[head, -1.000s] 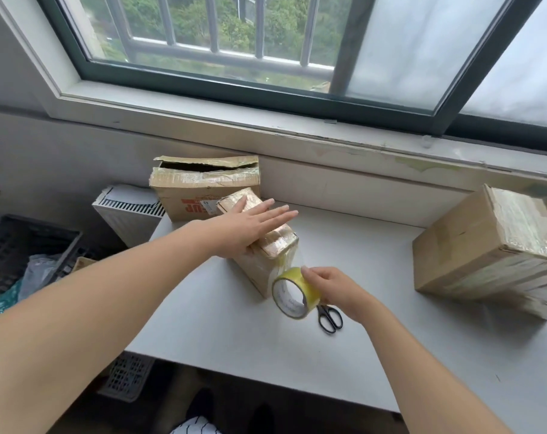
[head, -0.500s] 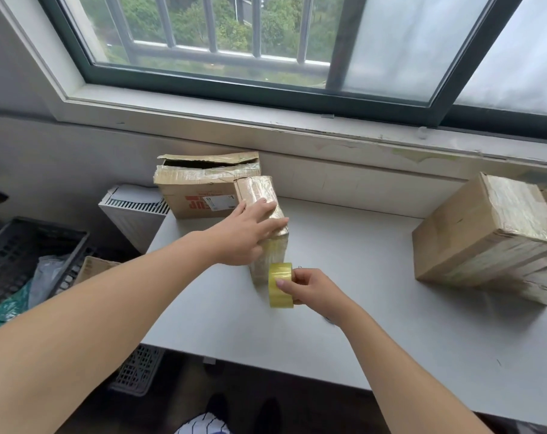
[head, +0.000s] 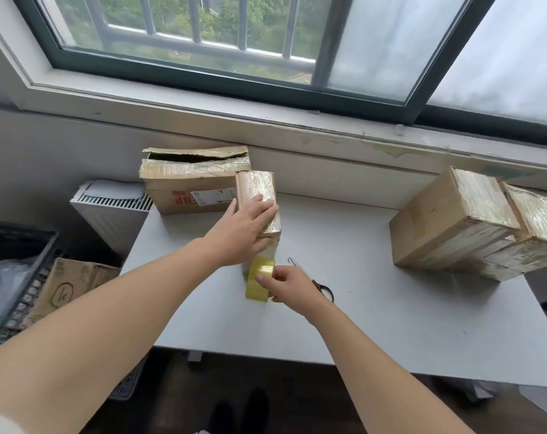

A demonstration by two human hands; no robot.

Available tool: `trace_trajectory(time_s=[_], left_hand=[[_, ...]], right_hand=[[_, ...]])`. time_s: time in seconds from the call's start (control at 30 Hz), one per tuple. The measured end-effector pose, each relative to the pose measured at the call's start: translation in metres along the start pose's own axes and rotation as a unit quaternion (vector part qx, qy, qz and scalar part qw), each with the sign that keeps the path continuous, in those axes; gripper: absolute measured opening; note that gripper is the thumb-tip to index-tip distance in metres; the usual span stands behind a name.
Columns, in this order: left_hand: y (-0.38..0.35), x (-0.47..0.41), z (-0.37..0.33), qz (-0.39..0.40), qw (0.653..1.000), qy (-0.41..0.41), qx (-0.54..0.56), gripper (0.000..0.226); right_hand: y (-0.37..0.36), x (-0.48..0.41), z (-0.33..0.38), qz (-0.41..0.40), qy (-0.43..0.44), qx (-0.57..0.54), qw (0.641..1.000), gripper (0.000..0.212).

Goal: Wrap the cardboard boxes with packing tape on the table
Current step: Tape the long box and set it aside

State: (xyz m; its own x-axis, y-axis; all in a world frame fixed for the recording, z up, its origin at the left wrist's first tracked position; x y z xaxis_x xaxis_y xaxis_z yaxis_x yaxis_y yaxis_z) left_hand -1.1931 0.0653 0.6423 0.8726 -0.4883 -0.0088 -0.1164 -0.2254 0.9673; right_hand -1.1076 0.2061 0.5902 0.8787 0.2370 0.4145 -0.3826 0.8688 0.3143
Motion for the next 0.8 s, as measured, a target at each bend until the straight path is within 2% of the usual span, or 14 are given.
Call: trace_trajectory(time_s=[0.1,0.17,0.23,0.5,0.67,0.8], left_hand=[[0.001,0.002,0.005,-0.016,0.996,0.012,0.087,0.069],[0.004,0.004,0.009,-0.027,0.993,0.001,0.115,0.049],[0.003,0.006,0.012,-0.034,0.994,-0.022,0.1,0.04],[0.0,0.001,0.005,-0.02,0.997,-0.069,-0.04,0.044],[-0.009,0.005,0.005,-0.029,0.993,-0.075,-0.083,0.049],[-0.007,0.001,0.011,0.013,0.994,-0.069,-0.082,0.051]], right_hand=[[-0.001,0.003,0.002,-0.008,-0.008,-0.002,1.0,0.051],[0.0,0.003,0.003,-0.012,-0.01,-0.002,1.0,0.054],[-0.003,0.003,0.003,-0.012,-0.013,-0.004,1.0,0.054],[-0.006,-0.005,0.0,-0.039,-0.03,-0.031,0.998,0.052],[-0.005,-0.003,0.004,-0.039,-0.037,-0.031,0.998,0.032],[-0.007,-0.004,0.005,-0.045,-0.042,-0.021,0.998,0.03]])
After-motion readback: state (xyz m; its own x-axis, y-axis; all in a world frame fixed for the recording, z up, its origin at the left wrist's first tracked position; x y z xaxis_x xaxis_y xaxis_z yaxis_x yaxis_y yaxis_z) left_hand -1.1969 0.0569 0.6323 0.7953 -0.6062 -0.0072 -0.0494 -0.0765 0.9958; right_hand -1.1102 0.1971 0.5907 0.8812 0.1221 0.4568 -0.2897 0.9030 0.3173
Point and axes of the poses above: each hand's wrist, its own x-axis away from the middle knuckle, its own y-axis out of the back of the hand, z = x × y, the point moved 5 cm from there along -x, towards the middle knuckle, and after that the axes turned 4 degrees about y, right-handed, at the moved point
